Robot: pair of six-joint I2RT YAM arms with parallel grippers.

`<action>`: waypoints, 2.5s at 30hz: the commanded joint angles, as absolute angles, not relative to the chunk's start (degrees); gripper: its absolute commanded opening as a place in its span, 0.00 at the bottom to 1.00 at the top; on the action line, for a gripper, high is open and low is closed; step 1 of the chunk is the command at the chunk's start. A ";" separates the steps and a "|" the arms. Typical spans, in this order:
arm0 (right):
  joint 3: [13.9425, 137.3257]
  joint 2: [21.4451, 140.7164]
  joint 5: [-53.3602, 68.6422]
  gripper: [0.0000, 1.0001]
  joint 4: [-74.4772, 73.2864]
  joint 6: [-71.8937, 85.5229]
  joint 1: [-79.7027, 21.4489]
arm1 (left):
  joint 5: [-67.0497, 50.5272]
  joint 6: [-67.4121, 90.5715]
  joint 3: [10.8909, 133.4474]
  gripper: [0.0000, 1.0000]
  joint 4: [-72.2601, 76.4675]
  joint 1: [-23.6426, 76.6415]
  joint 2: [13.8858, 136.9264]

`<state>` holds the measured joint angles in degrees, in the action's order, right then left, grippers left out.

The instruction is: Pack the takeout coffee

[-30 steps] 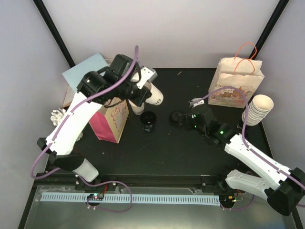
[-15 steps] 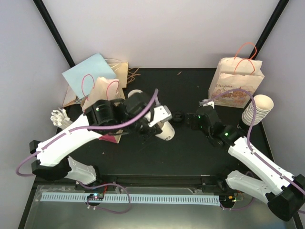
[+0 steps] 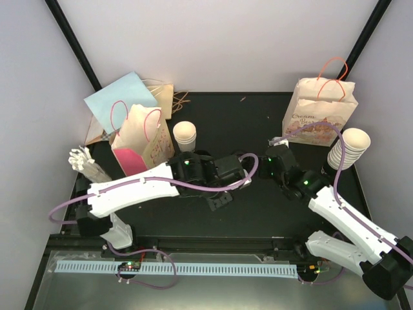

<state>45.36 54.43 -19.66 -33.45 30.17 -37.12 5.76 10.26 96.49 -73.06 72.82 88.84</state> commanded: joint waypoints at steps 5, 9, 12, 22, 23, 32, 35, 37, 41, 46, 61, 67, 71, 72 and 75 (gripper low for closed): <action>44.41 54.67 -18.49 1.00 -33.13 30.50 -36.71 | 11.77 11.22 95.40 0.06 -73.54 73.82 95.25; 44.00 54.71 -18.48 1.00 -33.05 30.41 -36.69 | 11.26 10.99 93.77 0.06 -72.18 74.06 96.61; 43.68 54.99 -18.61 1.00 -32.95 30.45 -36.62 | 11.00 10.90 92.08 0.06 -70.88 74.06 97.01; 43.68 55.52 -19.85 1.00 -33.38 30.95 -36.57 | 9.36 11.16 87.28 0.06 -66.79 74.09 97.81; 43.62 55.54 -19.84 1.00 -33.34 30.92 -36.52 | 9.46 11.23 86.98 0.06 -66.63 74.07 97.94; 43.75 56.25 -19.51 1.00 -33.42 30.61 -36.56 | 9.58 11.68 85.72 0.26 -65.93 74.18 98.42; 43.81 56.28 -19.47 1.00 -33.39 30.48 -36.53 | 9.50 11.93 85.91 0.36 -65.80 74.18 97.99; 43.92 56.47 -19.19 1.00 -33.31 30.29 -36.56 | 9.49 12.09 86.23 0.43 -65.81 74.18 97.26; 44.12 57.26 -17.95 1.00 -33.05 29.58 -36.56 | 9.33 12.76 87.28 0.57 -65.14 74.14 94.15; 45.19 59.60 -16.15 1.00 -32.72 28.16 -36.52 | 10.25 13.88 88.12 0.76 -63.59 74.05 88.93; 57.41 79.44 -8.91 1.00 -34.93 22.04 -34.11 | 7.08 22.64 71.94 0.85 -48.42 59.16 64.12; 62.30 87.81 -6.29 1.00 -35.42 18.89 -32.69 | 5.78 24.54 63.76 0.94 -42.42 54.64 54.73; 64.13 91.50 -6.19 1.00 -35.14 18.09 -32.02 | 6.06 25.08 62.09 0.99 -43.06 53.24 53.28; 64.57 92.24 -6.35 1.00 -35.10 18.03 -31.92 | 6.14 25.29 61.73 0.99 -43.25 52.99 53.26; 65.75 94.45 -6.54 1.00 -35.18 17.84 -31.65 | 5.65 25.66 60.32 0.99 -42.70 52.22 53.20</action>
<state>63.59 92.49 -6.90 -35.00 19.20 -32.29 7.09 24.27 61.91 -45.08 53.21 53.56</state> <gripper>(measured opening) 1.000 0.988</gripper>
